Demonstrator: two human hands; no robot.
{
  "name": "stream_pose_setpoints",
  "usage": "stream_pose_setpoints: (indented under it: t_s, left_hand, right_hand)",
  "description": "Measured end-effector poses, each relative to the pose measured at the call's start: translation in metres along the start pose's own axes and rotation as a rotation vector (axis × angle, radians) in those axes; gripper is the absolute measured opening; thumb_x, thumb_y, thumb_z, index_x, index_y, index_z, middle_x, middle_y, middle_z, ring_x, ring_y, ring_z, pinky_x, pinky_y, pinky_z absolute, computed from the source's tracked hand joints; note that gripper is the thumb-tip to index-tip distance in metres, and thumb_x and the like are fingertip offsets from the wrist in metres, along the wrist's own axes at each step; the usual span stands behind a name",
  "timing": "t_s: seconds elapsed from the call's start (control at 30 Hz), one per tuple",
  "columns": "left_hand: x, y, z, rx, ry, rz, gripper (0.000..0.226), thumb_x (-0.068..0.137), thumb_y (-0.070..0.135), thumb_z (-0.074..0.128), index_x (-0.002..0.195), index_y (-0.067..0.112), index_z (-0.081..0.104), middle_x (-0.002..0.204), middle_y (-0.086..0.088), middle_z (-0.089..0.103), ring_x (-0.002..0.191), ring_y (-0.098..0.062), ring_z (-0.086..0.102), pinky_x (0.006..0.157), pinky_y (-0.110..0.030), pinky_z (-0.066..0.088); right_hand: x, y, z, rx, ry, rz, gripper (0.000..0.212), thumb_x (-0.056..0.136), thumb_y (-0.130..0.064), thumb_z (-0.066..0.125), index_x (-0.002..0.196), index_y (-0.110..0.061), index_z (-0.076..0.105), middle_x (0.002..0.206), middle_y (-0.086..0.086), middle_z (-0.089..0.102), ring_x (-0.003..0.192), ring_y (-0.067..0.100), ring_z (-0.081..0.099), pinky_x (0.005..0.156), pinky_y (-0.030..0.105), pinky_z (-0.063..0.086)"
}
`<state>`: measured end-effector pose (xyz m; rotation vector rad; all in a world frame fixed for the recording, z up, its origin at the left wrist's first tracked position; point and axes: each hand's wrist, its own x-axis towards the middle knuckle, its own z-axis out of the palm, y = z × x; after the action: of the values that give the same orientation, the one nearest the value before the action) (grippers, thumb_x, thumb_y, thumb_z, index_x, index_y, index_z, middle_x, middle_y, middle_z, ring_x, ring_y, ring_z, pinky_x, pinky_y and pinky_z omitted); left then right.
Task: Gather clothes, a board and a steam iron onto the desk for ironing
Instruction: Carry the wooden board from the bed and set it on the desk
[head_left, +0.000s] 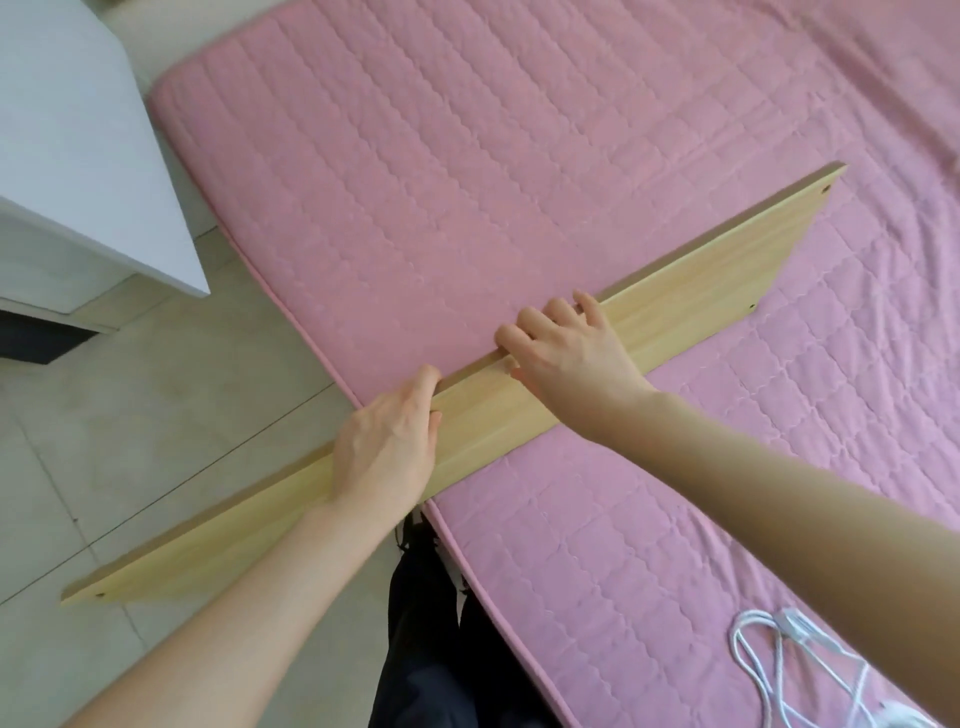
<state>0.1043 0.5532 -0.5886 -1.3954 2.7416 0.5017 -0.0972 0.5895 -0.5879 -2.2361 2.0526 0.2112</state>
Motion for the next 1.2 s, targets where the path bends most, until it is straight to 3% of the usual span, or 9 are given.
stream_pose_setpoints:
  t_s: [0.07,0.2,0.33,0.6,0.77,0.9,1.1,1.2]
  left_hand:
    - [-0.012,0.006,-0.001,-0.02,0.041,0.029,0.03,0.083,0.014,0.07,0.11,0.015,0.058,0.076,0.001,0.065,0.063,-0.024,0.064,0.048,-0.027,0.031]
    - [-0.027,0.014,-0.001,-0.132,-0.053,-0.029,0.027,0.097,0.018,0.048,0.124,0.021,0.049,0.1,0.004,0.064,0.088,-0.022,0.062,0.063,-0.037,0.048]
    - [-0.038,0.026,-0.007,-0.16,-0.131,-0.09,0.022,0.1,0.015,0.041,0.12,0.024,0.043,0.101,0.006,0.057,0.094,-0.019,0.056,0.072,-0.037,0.048]
    - [-0.075,0.034,-0.046,-0.177,-0.171,-0.088,0.018,0.097,0.009,0.043,0.109,0.022,0.041,0.098,0.005,0.056,0.092,-0.019,0.053,0.072,-0.036,0.048]
    - [-0.104,0.022,-0.097,-0.17,-0.073,-0.074,0.011,0.097,0.018,0.049,0.107,0.021,0.048,0.093,0.007,0.06,0.085,-0.017,0.056,0.069,-0.037,0.049]
    - [-0.134,0.016,-0.144,-0.15,0.053,-0.113,0.014,0.094,0.021,0.055,0.107,0.027,0.053,0.088,0.011,0.062,0.082,-0.013,0.058,0.073,-0.033,0.046]
    - [-0.184,0.007,-0.208,-0.107,0.256,-0.231,0.018,0.083,0.015,0.07,0.097,0.025,0.065,0.082,0.012,0.067,0.08,-0.015,0.062,0.099,-0.042,0.042]
    - [-0.21,0.0,-0.23,-0.072,0.339,-0.272,0.021,0.081,0.012,0.072,0.096,0.025,0.065,0.085,0.013,0.068,0.082,-0.016,0.062,0.103,-0.043,0.039]
  right_hand:
    - [-0.005,0.004,-0.004,0.006,-0.028,-0.033,0.015,0.088,-0.018,0.059,0.103,-0.018,0.057,0.089,0.0,0.058,0.083,0.027,0.056,0.089,0.045,0.043]
    - [-0.016,0.008,-0.013,0.094,-0.19,-0.069,0.017,0.097,-0.019,0.043,0.11,-0.024,0.052,0.094,-0.004,0.059,0.095,0.026,0.056,0.093,0.04,0.037]
    - [-0.031,0.005,-0.025,0.064,-0.24,-0.052,0.018,0.097,-0.016,0.041,0.105,-0.027,0.053,0.088,-0.007,0.058,0.083,0.023,0.054,0.078,0.034,0.04]
    - [-0.064,-0.018,-0.065,0.056,-0.256,-0.043,0.023,0.096,-0.015,0.044,0.109,-0.029,0.056,0.092,-0.007,0.063,0.088,0.02,0.054,0.073,0.031,0.037]
    - [-0.076,-0.043,-0.115,0.1,-0.175,-0.084,0.019,0.099,-0.02,0.043,0.109,-0.028,0.057,0.091,-0.006,0.063,0.087,0.021,0.054,0.067,0.03,0.027]
    - [-0.084,-0.068,-0.16,0.138,-0.106,-0.117,0.019,0.1,-0.023,0.041,0.111,-0.029,0.055,0.091,-0.007,0.061,0.087,0.02,0.052,0.067,0.03,0.029]
    - [-0.093,-0.112,-0.22,0.192,-0.023,-0.173,0.016,0.1,-0.026,0.042,0.107,-0.03,0.056,0.081,-0.008,0.058,0.078,0.018,0.049,0.061,0.029,0.031]
    - [-0.097,-0.137,-0.24,0.182,-0.029,-0.192,0.018,0.096,-0.021,0.047,0.108,-0.032,0.053,0.083,-0.01,0.058,0.081,0.017,0.049,0.065,0.031,0.041]
